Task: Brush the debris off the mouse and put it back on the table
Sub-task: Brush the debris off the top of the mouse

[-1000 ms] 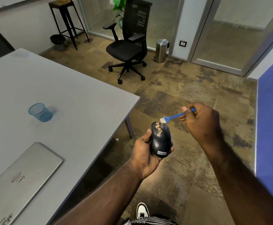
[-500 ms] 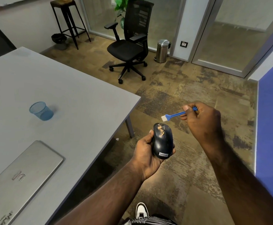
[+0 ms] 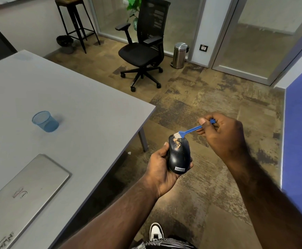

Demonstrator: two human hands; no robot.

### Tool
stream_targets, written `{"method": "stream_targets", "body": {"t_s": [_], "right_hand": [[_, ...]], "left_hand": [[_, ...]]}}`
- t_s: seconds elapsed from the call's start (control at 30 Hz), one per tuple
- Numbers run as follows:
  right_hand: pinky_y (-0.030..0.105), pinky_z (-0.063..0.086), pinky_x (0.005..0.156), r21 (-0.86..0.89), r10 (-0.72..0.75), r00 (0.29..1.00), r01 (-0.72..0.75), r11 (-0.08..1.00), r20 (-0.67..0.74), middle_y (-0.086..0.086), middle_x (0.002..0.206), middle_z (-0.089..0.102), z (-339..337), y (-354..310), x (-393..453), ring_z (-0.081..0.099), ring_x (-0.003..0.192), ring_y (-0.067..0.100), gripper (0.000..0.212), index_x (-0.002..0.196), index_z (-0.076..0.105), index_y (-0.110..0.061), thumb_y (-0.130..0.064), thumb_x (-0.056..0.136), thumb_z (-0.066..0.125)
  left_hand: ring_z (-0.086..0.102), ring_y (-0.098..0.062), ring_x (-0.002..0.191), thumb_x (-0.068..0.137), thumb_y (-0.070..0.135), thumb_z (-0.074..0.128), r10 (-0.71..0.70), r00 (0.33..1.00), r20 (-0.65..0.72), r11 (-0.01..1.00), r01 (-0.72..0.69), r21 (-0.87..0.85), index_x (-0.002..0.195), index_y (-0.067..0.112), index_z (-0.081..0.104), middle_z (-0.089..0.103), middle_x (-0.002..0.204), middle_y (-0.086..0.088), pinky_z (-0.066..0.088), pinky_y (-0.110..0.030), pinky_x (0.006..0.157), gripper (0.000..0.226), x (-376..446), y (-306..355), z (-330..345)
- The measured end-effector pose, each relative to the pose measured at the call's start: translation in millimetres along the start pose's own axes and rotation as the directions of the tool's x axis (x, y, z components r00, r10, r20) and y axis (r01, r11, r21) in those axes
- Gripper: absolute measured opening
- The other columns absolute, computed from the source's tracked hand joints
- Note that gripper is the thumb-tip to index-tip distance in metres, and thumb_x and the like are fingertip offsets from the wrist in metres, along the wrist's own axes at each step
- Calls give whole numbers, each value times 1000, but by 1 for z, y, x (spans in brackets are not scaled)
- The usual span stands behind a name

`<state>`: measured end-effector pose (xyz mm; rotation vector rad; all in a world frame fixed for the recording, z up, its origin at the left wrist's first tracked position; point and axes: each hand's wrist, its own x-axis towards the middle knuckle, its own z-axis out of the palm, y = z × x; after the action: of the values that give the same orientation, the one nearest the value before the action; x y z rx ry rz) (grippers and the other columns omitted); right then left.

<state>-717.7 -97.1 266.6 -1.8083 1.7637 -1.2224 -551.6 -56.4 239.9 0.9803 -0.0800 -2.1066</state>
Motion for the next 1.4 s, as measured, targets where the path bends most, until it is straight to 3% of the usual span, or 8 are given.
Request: {"method": "stream_targets", "body": {"t_s": [0.13,0.27,0.47,0.77,0.97,1.13,1.3,1.4], "right_hand": [[30,58,59,-128,30,997,-38,991,-65,0,76,73,-3,5,4,70,67,11,13,98,72,-14,-20,97,60],[48,62,64,73,63,996,-58,996,-64,-3,76,72,-8,7,1,74,70,18,21,96,72,-17,-33,92,58],[32,59,63,-120,43,995,-54,991,-94,-13,67,65,-6,21,-1,73,69,15,11,96,72,-16,-19,96,61],[34,61,59,79,-118,991,122,989,-58,-20,80,70,-14,17,-13,72,71,5,15,102,69,-33,-33,96,55],[39,62,60,-14,-67,992,66,998,-103,-20,75,66,-12,18,-12,71,69,2,18,103,71,-22,-29,96,56],[23,59,57,211,-85,995,93,973,-45,-16,74,73,-9,-1,-18,72,65,3,12,91,68,-31,-35,93,56],[36,61,57,56,-116,993,116,992,5,-16,68,70,1,-2,-18,71,63,3,20,89,70,-21,-34,92,55],[30,59,60,-63,-85,994,81,995,-68,-9,71,71,4,6,-10,73,67,10,14,95,72,-17,-22,94,60]], "left_hand": [[62,-31,83,99,43,35,-11,1000,-2,1000,11,0,135,-1,50,63,104,-21,58,-38,70,59,1,-1,-1],[62,-31,83,99,43,34,5,1000,10,1000,-5,-26,134,0,51,63,102,-21,58,-37,69,58,2,2,-4],[63,-31,84,99,43,35,-3,999,42,999,5,-38,133,-2,52,64,100,-22,58,-38,70,59,4,1,-7],[65,-31,80,98,43,36,9,998,60,999,-6,-48,127,-2,57,66,98,-21,59,-38,70,57,8,2,-11],[65,-31,79,98,43,37,-2,999,51,999,4,-39,129,-1,55,66,97,-21,59,-38,69,57,8,2,-11],[65,-31,79,99,44,35,16,1000,23,1000,-16,-24,128,-1,56,66,97,-21,58,-39,71,57,11,2,-9],[65,-30,78,99,45,33,16,1000,12,1000,-16,-6,127,-2,56,67,95,-21,57,-39,72,59,11,1,-8],[64,-30,81,100,45,33,2,1000,5,1000,-2,2,128,0,55,66,100,-20,57,-39,72,57,9,-1,-6]]}}
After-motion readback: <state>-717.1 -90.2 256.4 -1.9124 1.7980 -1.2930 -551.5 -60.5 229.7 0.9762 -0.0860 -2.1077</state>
